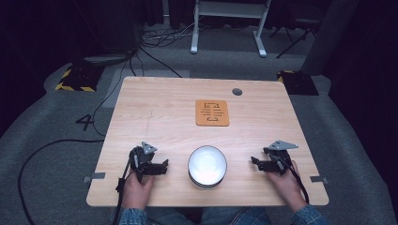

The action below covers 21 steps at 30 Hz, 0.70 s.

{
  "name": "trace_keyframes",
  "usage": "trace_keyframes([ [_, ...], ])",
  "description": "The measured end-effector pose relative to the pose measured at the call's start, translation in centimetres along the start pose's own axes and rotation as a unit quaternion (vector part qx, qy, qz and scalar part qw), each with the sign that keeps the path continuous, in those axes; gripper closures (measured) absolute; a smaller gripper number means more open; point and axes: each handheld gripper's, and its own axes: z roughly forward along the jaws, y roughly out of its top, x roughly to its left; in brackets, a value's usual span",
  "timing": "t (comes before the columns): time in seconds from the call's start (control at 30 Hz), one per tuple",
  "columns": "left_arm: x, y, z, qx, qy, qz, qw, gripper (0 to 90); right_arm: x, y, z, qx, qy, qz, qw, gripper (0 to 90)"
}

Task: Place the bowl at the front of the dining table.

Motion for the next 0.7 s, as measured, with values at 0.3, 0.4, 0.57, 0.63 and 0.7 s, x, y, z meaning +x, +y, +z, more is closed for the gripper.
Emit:
trace_keyframes([
  [0.3, 0.0, 0.0, 0.0, 0.0, 0.001, 0.0, 1.0, 5.8, 0.0, 0.0, -0.1, -0.002, 0.007, -0.009, 0.9999, 33.8],
  [0.4, 0.0, 0.0, 0.0, 0.0, 0.0, 0.0, 1.0, 5.8, 0.0, 0.0, -0.1, -0.002, 0.007, -0.009, 0.9999, 33.8],
  [0.57, 0.0, 0.0, 0.0, 0.0, 0.001, 0.001, 1.0, 5.8, 0.0, 0.3, -0.2, 0.016, 0.009, -0.013, 0.9997, 36.7],
  [0.63, 0.0, 0.0, 0.0, 0.0, 0.001, 0.001, 1.0, 5.8, 0.2, 0.8, -0.4, 0.038, 0.015, -0.015, 0.999, 42.0],
  [0.7, 0.0, 0.0, 0.0, 0.0, 0.0, 0.0, 1.0, 5.8, 0.4, 1.1, -0.6, 0.048, 0.023, -0.018, 0.9984, 43.8],
])
